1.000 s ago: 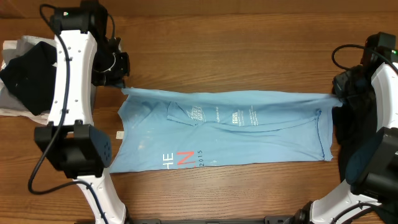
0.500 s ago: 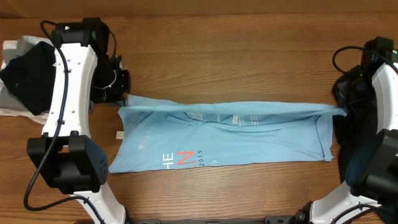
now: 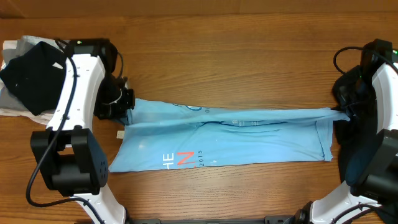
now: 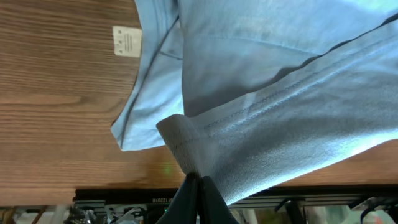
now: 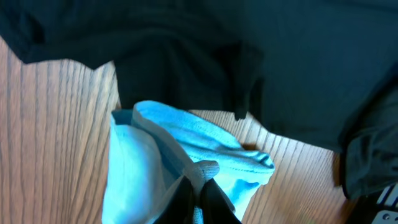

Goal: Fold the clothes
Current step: 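Fold the top edge down toward the bottom edge with both grippers, then release the left corner and press the fold's left end with the left gripper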

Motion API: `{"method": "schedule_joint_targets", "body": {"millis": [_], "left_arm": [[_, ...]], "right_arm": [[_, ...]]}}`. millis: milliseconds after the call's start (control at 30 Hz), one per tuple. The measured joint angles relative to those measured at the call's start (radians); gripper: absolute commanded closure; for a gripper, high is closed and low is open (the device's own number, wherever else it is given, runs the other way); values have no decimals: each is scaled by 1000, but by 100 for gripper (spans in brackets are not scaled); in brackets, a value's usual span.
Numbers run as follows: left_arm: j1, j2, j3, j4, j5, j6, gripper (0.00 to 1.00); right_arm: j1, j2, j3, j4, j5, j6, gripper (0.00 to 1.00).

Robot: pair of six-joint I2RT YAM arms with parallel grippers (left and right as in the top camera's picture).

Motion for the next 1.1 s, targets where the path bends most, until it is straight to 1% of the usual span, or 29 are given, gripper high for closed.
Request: {"method": "schedule_joint_targets", "body": {"millis": [233, 500, 533, 567, 600, 633, 733, 767, 800, 867, 900, 967, 1000, 1067, 1100], "left_arm": [[-19, 0, -29, -3, 0, 0, 96], [-20, 0, -29, -4, 0, -12, 96], [-20, 0, -29, -6, 0, -14, 88], [-20, 0, -29, -10, 0, -18, 82], [-20, 0, -29, -13, 0, -20, 82], [-20, 0, -29, -19, -2, -27, 84], [-20, 0, -30, -34, -8, -27, 84], [-20, 0, -30, -38, -11, -27, 81], [-20, 0, -30, -42, -11, -27, 78], [-20, 0, -30, -43, -14, -30, 75], [-20, 0, -30, -44, -14, -30, 69], [-20, 0, -30, -44, -14, -31, 48], [-20, 0, -30, -42, -14, -33, 43], [-20, 0, -31, -36, -14, -34, 31], [-20, 0, -31, -31, -15, -34, 23]], "right_arm": [[0, 0, 0, -32, 53, 53, 96], [0, 0, 0, -22, 78, 5, 95], [0, 0, 0, -20, 79, -9, 89], [0, 0, 0, -16, 79, -22, 83], [0, 0, 0, -15, 81, -39, 77], [0, 0, 0, -14, 85, -52, 72], [0, 0, 0, -19, 90, -80, 71], [0, 0, 0, -22, 93, -85, 71], [0, 0, 0, -26, 93, -90, 68], [0, 0, 0, -37, 93, -95, 47], [0, 0, 0, -40, 94, -105, 39], [0, 0, 0, -45, 95, -109, 24], [0, 0, 0, -44, 96, -105, 16], [0, 0, 0, -44, 97, -112, 4], [0, 0, 0, -43, 97, -112, 0]]}}
